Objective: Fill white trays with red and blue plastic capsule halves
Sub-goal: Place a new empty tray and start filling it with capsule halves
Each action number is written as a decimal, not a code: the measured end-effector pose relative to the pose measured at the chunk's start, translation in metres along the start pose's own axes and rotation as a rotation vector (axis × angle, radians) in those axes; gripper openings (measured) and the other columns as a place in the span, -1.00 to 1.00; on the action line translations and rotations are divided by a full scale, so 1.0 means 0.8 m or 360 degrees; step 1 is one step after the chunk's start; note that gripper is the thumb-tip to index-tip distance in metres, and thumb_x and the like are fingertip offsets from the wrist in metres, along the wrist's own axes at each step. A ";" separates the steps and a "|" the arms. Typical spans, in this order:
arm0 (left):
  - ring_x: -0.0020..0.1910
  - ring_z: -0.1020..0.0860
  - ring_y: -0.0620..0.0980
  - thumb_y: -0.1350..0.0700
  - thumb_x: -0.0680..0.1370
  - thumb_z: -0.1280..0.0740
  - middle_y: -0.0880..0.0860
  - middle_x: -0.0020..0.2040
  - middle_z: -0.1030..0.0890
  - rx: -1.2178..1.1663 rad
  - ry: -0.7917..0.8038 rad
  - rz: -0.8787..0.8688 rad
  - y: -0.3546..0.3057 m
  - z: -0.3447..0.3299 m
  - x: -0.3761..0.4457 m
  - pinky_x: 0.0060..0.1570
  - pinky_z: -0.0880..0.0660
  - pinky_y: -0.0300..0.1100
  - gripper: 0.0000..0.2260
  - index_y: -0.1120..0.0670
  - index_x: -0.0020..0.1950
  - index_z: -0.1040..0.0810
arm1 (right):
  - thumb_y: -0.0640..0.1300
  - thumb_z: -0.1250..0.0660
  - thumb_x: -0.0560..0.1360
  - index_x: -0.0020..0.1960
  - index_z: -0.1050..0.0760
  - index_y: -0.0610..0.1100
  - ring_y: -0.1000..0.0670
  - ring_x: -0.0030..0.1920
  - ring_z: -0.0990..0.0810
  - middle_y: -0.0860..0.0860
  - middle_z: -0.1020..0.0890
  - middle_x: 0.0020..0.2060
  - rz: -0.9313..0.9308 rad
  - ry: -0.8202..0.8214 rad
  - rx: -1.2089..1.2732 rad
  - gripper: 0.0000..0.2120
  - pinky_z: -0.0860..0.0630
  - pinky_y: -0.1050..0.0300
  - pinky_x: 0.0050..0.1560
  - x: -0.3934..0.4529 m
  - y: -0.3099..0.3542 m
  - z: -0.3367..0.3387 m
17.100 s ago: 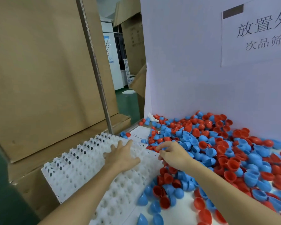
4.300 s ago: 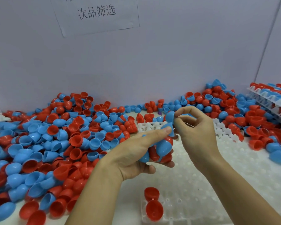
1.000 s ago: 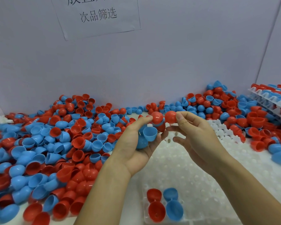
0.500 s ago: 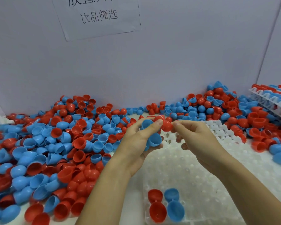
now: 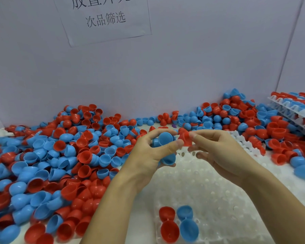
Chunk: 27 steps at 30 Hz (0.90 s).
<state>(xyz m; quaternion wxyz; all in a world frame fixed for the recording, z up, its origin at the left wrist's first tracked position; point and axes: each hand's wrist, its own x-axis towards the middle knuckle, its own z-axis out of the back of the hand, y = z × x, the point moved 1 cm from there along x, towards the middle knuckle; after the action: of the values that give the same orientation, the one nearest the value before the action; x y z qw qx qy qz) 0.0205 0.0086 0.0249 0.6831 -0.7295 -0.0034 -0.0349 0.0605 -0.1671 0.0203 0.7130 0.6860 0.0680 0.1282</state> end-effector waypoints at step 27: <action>-0.16 -0.60 0.02 -0.06 0.48 -0.45 0.11 -0.02 -0.60 -0.0113 0.0082 0.0447 0.004 0.002 0.002 -0.36 -0.53 -0.27 -0.65 0.09 0.19 -0.68 | -0.21 -0.48 0.47 -0.06 -0.61 0.15 0.17 -0.12 -0.66 0.23 -0.62 -0.06 0.0662 -0.0254 -0.0550 -0.75 -0.57 0.40 -0.14 0.000 -0.003 -0.017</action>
<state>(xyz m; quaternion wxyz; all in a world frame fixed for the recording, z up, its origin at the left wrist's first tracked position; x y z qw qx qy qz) 0.0220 0.0099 0.0217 0.6549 -0.7453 0.1175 0.0423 0.0570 -0.1542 0.0168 0.7809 0.5613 -0.1534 0.2269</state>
